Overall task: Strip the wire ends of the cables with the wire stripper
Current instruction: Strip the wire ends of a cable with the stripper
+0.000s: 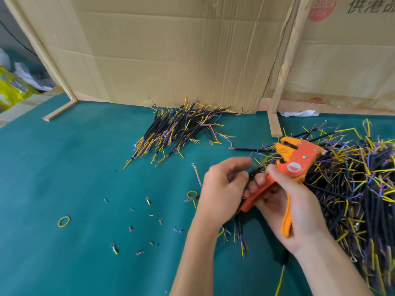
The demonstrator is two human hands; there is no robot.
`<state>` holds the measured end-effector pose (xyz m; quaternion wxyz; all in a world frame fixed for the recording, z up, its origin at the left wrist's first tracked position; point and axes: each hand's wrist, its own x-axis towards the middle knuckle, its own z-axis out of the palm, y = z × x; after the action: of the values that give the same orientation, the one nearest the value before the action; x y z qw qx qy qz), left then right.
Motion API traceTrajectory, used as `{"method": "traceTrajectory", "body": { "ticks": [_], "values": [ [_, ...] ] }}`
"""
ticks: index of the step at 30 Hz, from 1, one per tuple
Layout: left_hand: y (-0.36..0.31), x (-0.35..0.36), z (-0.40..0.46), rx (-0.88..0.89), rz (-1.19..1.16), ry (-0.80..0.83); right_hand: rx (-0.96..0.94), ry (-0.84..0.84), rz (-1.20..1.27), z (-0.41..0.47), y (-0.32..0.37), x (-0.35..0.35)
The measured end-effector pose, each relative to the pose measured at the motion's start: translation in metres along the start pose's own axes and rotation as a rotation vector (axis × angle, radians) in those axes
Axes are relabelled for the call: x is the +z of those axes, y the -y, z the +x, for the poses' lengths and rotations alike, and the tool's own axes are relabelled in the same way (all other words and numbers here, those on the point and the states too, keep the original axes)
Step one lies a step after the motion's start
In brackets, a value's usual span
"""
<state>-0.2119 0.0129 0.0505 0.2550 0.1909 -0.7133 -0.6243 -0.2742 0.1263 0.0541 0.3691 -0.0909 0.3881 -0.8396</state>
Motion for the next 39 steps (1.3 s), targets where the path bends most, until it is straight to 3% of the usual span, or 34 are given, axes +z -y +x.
{"method": "traceTrajectory", "body": {
  "ticks": [2,6,8,10,15,24,28,32,35,39],
  "values": [
    [0.001,-0.003,0.001,0.006,0.097,-0.016,-0.006,0.044,0.062,0.002,0.005,-0.008],
    [0.003,-0.033,0.028,-0.070,0.585,-0.464,0.025,0.109,0.047,0.003,0.002,-0.010],
    [0.006,-0.054,0.051,-0.134,0.684,-0.571,0.042,0.123,0.005,0.002,-0.003,-0.007],
    [0.013,-0.074,0.073,-0.153,0.795,-0.575,0.060,0.142,-0.019,0.000,-0.006,-0.004],
    [0.036,-0.102,0.098,-0.151,1.104,-0.386,0.076,0.167,-0.058,-0.002,-0.005,0.002],
    [0.026,-0.108,0.102,-0.236,0.830,-0.468,0.090,0.145,-0.060,-0.003,0.000,-0.002],
    [0.005,-0.108,0.096,-0.115,0.682,-0.482,0.102,0.136,-0.063,-0.001,0.000,-0.003],
    [-0.013,-0.085,0.063,0.058,0.453,-0.377,0.092,0.131,-0.078,-0.001,0.001,-0.006],
    [-0.008,-0.070,0.027,0.085,0.326,-0.264,0.054,0.114,-0.051,-0.001,0.004,-0.009],
    [0.006,-0.066,-0.007,0.053,0.318,-0.235,-0.001,0.116,-0.008,0.000,0.011,-0.011]
  ]
}}
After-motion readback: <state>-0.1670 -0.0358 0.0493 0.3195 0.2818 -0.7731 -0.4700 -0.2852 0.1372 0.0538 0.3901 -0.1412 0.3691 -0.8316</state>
